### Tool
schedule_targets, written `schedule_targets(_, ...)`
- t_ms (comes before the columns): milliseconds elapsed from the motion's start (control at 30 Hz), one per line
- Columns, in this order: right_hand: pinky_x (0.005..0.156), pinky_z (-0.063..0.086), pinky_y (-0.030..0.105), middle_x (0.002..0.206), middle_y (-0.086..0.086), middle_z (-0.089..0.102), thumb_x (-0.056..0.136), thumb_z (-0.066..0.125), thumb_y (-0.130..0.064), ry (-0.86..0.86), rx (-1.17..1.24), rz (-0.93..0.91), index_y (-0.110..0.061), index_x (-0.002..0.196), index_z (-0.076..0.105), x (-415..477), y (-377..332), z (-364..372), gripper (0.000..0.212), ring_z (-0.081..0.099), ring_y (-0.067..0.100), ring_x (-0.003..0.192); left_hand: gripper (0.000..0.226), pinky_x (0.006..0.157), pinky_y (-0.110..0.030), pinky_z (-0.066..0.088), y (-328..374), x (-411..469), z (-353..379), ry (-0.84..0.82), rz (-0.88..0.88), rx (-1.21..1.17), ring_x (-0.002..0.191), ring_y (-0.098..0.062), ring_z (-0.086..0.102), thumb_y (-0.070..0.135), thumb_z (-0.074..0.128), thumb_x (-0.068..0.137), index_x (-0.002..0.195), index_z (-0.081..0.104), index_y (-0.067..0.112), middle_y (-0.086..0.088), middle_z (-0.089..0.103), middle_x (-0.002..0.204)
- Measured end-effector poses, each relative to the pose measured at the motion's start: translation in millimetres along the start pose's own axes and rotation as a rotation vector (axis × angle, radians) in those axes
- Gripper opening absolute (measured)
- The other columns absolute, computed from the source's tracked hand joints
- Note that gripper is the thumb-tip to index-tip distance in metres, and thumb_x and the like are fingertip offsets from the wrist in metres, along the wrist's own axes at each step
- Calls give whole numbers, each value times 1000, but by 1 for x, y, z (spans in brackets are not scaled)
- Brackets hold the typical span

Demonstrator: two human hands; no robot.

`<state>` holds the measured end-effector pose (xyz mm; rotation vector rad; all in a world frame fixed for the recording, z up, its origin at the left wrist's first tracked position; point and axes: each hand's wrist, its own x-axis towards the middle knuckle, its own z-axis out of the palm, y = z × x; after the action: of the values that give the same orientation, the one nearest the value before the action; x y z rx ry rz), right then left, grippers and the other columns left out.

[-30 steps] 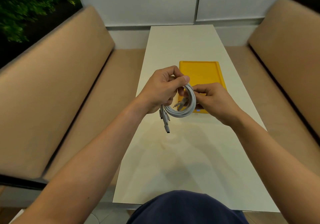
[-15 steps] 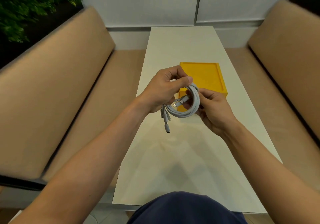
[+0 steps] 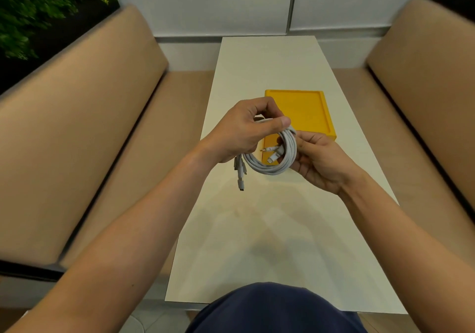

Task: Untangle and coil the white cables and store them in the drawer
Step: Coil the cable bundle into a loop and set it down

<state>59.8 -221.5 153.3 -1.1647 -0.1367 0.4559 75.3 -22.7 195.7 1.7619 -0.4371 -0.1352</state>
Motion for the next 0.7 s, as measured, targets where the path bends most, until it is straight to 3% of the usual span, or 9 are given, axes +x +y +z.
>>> schedule_targets(100, 73, 61, 22, 95, 9, 78, 92, 55, -19, -14, -25, 24, -1, 110, 70, 1, 1, -4, 29, 76, 16, 83, 13, 44, -9, 32, 3, 0, 2, 3, 56, 91, 40, 1, 44, 12, 68, 99, 91, 62, 3, 5, 59, 71)
schedule_targets(200, 72, 62, 24, 99, 13, 78, 93, 54, -18, -39, -9, 36, -1, 114, 68, 0, 0, -6, 31, 77, 18, 84, 14, 45, -7, 35, 2, -3, 6, 2, 50, 89, 42, 5, 49, 10, 67, 99, 92, 62, -1, 10, 59, 67)
schedule_targets(333, 74, 64, 34, 100, 17, 77, 96, 51, -8, -129, 79, 58, -6, 137, 55, -1, -1, -13, 41, 78, 27, 88, 18, 57, -15, 42, 1, -4, 12, 14, 70, 154, 55, 2, 53, 18, 72, 97, 92, 67, 1, -2, 66, 76)
schedule_targets(467, 84, 62, 46, 111, 20, 75, 99, 46, -7, -202, 56, 63, 4, 145, 44, -2, -2, -21, 48, 75, 33, 100, 18, 65, -33, 55, -4, 1, 18, 47, 88, 179, 70, -24, 66, 23, 75, 94, 89, 68, 7, -10, 74, 84)
schedule_targets(567, 84, 63, 42, 112, 19, 74, 96, 48, -6, -167, 47, 35, 3, 135, 56, -3, -5, -24, 41, 75, 33, 100, 18, 73, -46, 62, -6, 3, 21, 41, 110, 170, 80, -29, 73, 25, 76, 93, 89, 68, 9, -10, 75, 85)
schedule_targets(700, 79, 62, 33, 98, 11, 78, 88, 63, -13, -88, -131, -11, -12, 104, 80, 2, -7, -26, 23, 76, 24, 90, 17, 64, -39, 52, -6, 3, 19, 85, 142, 190, 70, -21, 65, 25, 76, 93, 87, 68, 11, -6, 72, 82)
